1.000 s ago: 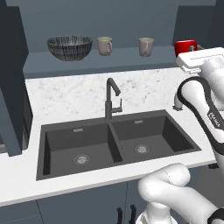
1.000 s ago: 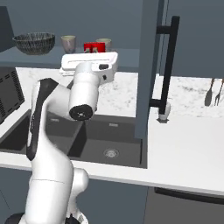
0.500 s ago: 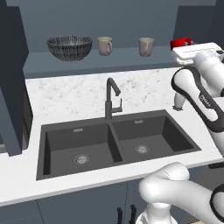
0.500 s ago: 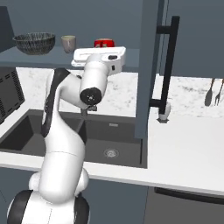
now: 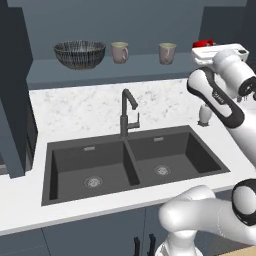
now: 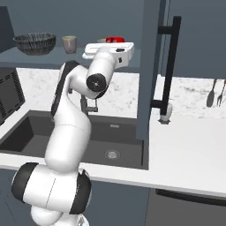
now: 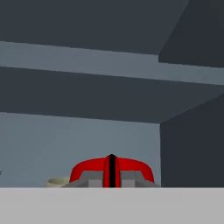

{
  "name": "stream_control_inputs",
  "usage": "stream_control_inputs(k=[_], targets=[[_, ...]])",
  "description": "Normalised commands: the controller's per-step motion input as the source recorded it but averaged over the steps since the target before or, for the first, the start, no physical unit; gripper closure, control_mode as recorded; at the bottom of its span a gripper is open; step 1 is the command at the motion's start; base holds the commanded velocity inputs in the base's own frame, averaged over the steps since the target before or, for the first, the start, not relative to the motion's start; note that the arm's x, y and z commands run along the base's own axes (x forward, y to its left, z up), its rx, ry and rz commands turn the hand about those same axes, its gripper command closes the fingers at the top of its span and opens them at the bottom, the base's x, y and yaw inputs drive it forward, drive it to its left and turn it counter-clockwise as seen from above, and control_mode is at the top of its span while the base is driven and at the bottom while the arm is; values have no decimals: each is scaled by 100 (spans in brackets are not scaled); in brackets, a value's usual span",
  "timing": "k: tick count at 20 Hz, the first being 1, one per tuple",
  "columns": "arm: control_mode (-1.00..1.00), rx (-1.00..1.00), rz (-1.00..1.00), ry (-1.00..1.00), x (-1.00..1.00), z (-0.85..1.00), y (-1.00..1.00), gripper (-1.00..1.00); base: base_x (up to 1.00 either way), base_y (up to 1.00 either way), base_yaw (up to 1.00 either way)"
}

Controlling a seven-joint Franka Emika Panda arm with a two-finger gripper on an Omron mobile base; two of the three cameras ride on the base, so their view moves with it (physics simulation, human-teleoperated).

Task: Gather all objects into one cabinet and sort the glasses and bowls to opposite sides.

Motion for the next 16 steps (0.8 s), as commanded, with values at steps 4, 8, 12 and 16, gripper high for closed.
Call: stream_control_inputs(k=[4,8,12,16], targets=[[-100,0,-15,11,40,11,-44,100,0,0,0],[-100,0,-18,9,35,0,-35,100,0,0,0],[-100,-1,-16,5,33,0,-4,100,0,0,0],[-100,-1,-12,2,21,0,0,100,0,0,0]])
